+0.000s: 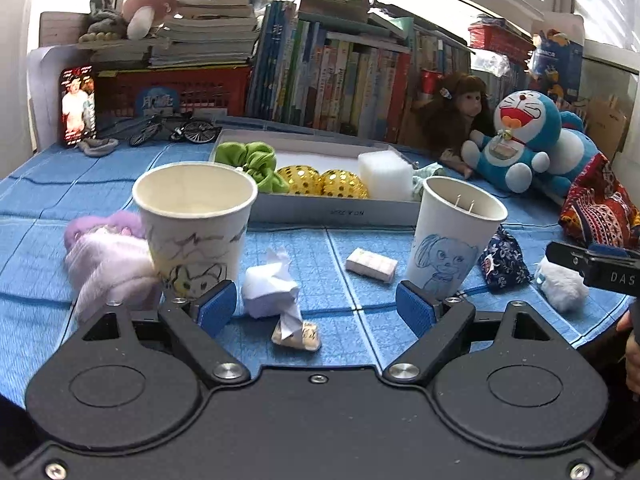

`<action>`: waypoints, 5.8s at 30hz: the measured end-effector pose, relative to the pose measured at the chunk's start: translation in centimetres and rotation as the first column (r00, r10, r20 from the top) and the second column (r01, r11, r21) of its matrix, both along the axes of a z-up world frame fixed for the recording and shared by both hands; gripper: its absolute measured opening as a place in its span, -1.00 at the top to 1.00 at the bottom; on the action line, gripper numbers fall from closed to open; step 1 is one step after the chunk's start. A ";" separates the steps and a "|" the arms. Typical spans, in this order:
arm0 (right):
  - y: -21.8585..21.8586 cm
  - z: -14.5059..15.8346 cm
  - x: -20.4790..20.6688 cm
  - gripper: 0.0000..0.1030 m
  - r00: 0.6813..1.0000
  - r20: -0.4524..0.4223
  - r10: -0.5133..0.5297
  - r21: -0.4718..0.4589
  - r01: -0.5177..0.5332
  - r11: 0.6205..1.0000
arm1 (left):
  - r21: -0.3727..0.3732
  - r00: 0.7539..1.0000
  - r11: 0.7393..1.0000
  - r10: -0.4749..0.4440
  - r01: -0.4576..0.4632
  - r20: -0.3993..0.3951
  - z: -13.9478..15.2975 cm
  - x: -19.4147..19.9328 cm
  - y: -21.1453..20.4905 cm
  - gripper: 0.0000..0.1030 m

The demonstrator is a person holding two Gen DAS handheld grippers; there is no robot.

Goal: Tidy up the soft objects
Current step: 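Withdraw the left tool toward the wrapped candy while the right tool approaches the white fluffy ball, then close the left tool on the wrapped candy while the right tool grasps the white fluffy ball, then carry the candy in the left tool while the right tool carries the fluffy ball to the tray, then open the left tool to drop the candy while the right tool releases the fluffy ball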

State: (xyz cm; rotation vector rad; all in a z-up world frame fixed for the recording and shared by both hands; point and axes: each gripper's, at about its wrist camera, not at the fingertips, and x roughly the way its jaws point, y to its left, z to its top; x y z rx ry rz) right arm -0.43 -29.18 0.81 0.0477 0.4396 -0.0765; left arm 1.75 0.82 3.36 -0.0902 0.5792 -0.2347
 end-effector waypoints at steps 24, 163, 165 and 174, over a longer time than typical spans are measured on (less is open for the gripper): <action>-0.3 -3.7 0.2 -1.00 0.991 -0.066 -0.116 -0.047 0.114 0.992 | 0.053 0.998 0.998 0.028 -0.025 -0.062 -3.1 0.6 -1.2 0.22; 11.6 2.1 32.6 0.17 0.830 -0.506 0.235 0.520 0.076 0.850 | 0.037 0.898 0.999 0.043 -0.030 -0.437 1.2 32.7 4.2 0.48; 11.3 2.1 32.6 0.17 0.824 -0.512 0.243 0.525 0.076 0.848 | 0.039 0.898 0.999 0.044 -0.030 -0.438 1.1 32.7 4.2 0.48; 10.1 1.8 32.7 0.18 0.804 -0.531 0.268 0.565 0.101 0.819 | 0.021 0.894 0.999 0.034 -0.027 -0.447 0.9 32.7 4.4 0.48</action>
